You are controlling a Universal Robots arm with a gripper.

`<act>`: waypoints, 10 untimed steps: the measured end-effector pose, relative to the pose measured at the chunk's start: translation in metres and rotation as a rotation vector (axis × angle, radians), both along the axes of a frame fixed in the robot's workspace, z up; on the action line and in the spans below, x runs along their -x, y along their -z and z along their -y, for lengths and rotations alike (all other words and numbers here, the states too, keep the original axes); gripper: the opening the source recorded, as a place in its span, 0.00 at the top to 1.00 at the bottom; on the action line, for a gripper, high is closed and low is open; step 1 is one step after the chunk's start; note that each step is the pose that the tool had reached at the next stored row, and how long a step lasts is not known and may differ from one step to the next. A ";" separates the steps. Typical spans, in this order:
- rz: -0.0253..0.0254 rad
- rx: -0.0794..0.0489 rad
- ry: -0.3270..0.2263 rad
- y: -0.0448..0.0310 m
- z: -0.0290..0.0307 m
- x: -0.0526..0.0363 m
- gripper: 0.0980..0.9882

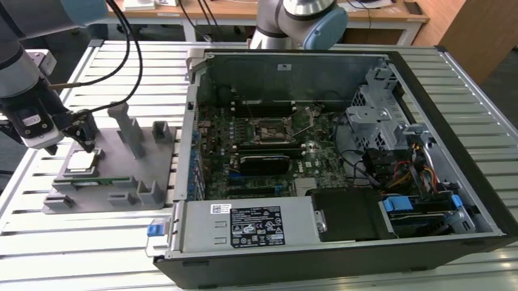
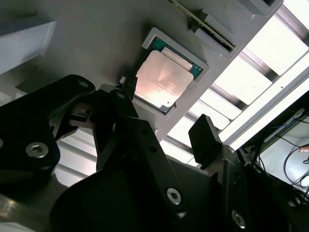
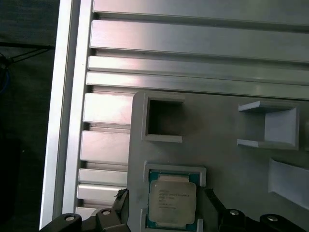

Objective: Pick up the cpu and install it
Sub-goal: 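Pick up the cpu and move it towards the insertion slot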

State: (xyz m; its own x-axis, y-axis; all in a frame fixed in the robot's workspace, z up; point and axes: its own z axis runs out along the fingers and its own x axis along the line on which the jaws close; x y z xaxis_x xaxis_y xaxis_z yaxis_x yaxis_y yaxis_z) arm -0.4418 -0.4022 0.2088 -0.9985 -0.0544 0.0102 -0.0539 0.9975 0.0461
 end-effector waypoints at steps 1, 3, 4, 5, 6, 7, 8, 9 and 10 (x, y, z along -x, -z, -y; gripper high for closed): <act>0.0000 0.000 0.000 0.0010 0.0001 0.0001 0.32; -0.0001 0.000 0.000 0.0031 0.0004 0.0001 0.32; 0.0000 0.000 0.000 0.0042 0.0005 0.0000 0.32; -0.0002 0.000 0.000 0.0052 0.0006 0.0000 0.32; -0.0001 0.000 0.000 0.0062 0.0006 -0.0001 0.32; 0.0000 0.000 0.000 0.0071 0.0007 -0.0003 0.32; -0.0001 0.000 0.000 0.0078 0.0007 -0.0004 0.32; -0.0001 0.000 0.001 0.0086 0.0007 -0.0007 0.32; -0.0002 0.000 0.002 0.0093 0.0008 -0.0008 0.32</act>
State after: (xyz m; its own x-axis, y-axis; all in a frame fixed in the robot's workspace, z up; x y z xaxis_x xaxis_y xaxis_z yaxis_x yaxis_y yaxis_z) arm -0.4410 -0.4030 0.1995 -0.9986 -0.0527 0.0103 -0.0522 0.9976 0.0460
